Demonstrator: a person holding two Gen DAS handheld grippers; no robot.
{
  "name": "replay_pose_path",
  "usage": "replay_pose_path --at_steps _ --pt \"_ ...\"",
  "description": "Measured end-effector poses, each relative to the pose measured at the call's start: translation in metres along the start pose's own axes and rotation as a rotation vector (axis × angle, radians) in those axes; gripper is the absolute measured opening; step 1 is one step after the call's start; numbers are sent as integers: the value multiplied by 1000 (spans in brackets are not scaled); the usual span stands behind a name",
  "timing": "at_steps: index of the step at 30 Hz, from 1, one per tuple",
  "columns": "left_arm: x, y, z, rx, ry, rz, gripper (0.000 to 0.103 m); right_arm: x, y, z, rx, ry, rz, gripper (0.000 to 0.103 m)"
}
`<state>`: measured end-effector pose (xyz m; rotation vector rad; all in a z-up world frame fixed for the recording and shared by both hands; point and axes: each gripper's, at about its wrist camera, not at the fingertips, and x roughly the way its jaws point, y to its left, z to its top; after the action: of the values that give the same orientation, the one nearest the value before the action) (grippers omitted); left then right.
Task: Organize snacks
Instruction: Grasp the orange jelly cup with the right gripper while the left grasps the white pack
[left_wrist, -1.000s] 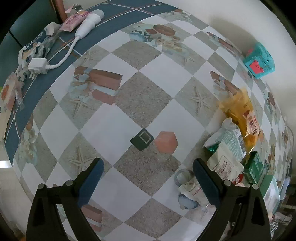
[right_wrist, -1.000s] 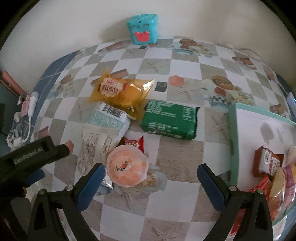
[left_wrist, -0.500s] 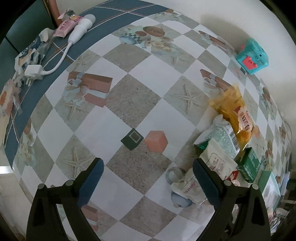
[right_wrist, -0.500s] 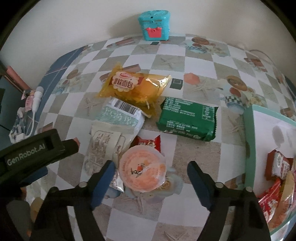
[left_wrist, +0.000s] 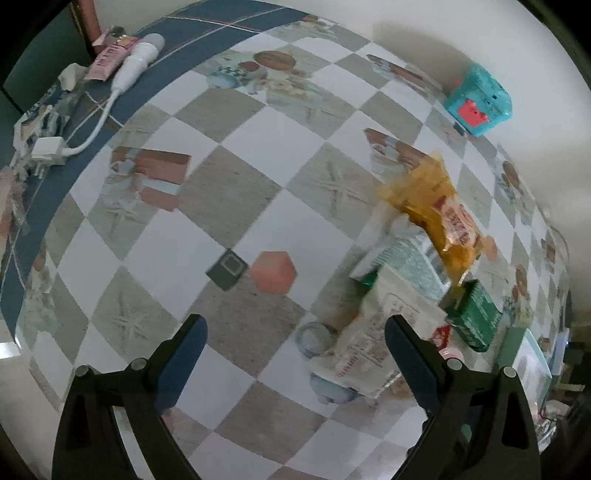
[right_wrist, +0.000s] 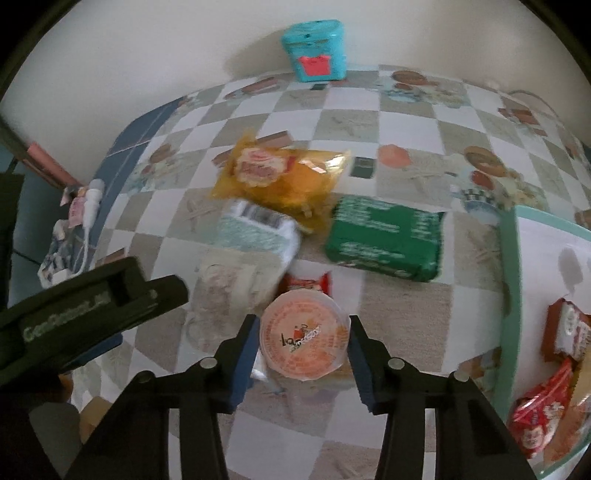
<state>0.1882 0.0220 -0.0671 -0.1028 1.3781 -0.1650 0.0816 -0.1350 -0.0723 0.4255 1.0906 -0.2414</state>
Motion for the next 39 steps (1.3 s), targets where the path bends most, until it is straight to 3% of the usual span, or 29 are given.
replay_pose_path --at_steps 14,25,27,29,33,35,39 --pt "18 -27 -8 72 51 -43 97 -11 -62 10 137 14 -44 50" --pt "33 -66 -22 180 42 6 97 -16 -85 10 201 22 -43 50" --pt "35 -72 -24 189 37 10 93 -16 -85 9 199 24 -44 50" --pt "36 -77 -26 195 31 15 81 -16 -85 9 199 25 -42 50" --pt "39 -88 -29 199 32 15 70 -16 -85 9 204 29 -38 50" --pt "38 -89 -32 203 28 22 59 -17 -85 8 206 31 -38 50" --pt "35 -95 -35 207 16 25 56 -17 -86 8 208 37 -35 50"
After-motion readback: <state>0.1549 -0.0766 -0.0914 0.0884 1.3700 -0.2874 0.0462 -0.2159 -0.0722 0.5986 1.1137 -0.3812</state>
